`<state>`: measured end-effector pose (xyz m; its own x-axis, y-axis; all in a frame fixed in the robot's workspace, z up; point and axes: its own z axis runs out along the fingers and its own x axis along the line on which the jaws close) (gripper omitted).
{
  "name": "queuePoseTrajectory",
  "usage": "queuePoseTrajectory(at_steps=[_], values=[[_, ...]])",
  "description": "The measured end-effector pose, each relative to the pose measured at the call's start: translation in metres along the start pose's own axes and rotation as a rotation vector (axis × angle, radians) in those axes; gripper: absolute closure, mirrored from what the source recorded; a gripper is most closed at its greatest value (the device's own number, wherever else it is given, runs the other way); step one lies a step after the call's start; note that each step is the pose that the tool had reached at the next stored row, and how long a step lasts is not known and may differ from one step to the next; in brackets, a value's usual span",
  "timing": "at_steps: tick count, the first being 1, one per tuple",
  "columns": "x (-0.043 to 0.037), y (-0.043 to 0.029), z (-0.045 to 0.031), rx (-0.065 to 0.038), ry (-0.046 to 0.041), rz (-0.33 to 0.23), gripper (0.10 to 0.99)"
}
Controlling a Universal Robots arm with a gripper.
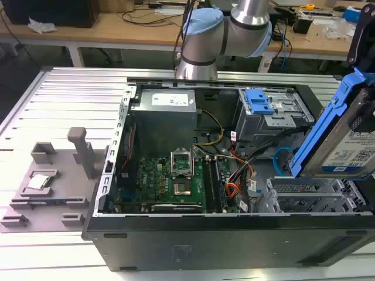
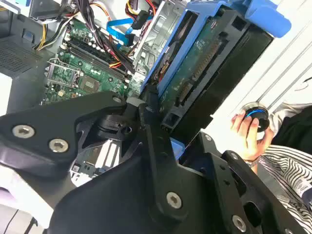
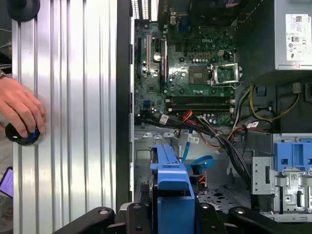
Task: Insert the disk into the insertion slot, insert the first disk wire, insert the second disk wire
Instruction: 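Insert the disk into the insertion slot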
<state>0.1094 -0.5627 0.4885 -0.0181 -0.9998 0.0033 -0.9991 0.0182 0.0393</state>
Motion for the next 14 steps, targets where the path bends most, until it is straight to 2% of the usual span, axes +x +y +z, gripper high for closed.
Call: queuePoseTrajectory(at_steps=[3, 14], values=[[0.0, 0.0001, 0.0057, 0.0, 0.0001, 0.0, 0.722], [0.0, -0.0004, 0.0191, 0.0, 0.0002, 0.0, 0.722]])
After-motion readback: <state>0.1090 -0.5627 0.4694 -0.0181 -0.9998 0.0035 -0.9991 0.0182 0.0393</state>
